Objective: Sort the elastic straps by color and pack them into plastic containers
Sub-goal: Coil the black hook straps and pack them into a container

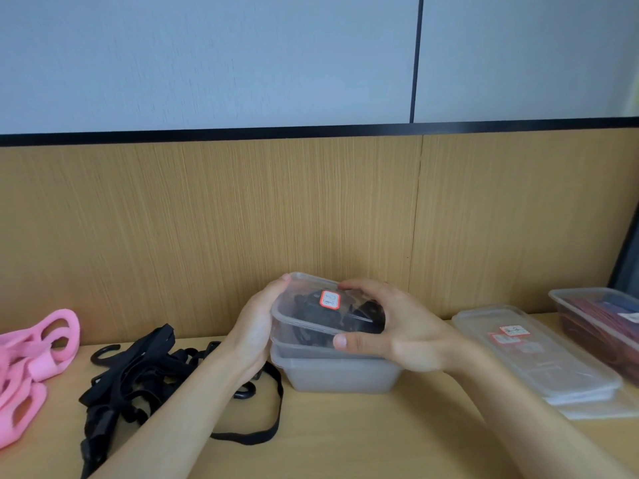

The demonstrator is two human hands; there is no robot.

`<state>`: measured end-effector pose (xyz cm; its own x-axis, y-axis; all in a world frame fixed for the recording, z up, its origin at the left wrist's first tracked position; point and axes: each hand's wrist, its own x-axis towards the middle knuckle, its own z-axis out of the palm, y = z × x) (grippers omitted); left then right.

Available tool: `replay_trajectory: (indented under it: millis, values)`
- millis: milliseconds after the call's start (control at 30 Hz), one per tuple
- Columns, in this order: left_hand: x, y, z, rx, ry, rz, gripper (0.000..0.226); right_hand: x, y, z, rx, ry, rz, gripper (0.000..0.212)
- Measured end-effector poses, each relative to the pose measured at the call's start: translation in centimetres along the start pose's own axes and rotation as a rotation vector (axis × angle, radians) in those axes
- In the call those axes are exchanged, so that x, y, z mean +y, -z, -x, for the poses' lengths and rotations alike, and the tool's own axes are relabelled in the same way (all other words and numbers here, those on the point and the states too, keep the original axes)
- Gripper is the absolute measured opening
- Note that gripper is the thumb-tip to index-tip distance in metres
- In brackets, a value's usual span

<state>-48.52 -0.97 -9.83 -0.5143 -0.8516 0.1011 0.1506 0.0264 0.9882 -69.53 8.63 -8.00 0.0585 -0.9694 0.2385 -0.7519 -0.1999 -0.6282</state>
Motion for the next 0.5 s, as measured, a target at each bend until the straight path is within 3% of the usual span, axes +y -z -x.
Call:
replay_trajectory:
  millis: [367,500]
  values:
    - [-0.17,-0.01,0.05,0.015,-0.011,-0.043,0.069,-0.13,-0.09,0.03,0.099,0.087,0.026,0.091]
    - [-0.08,-0.11,0.08,0.029,-0.025,-0.069,0.062,0.06,0.2,0.14,0.156,0.131,0.048,0.087]
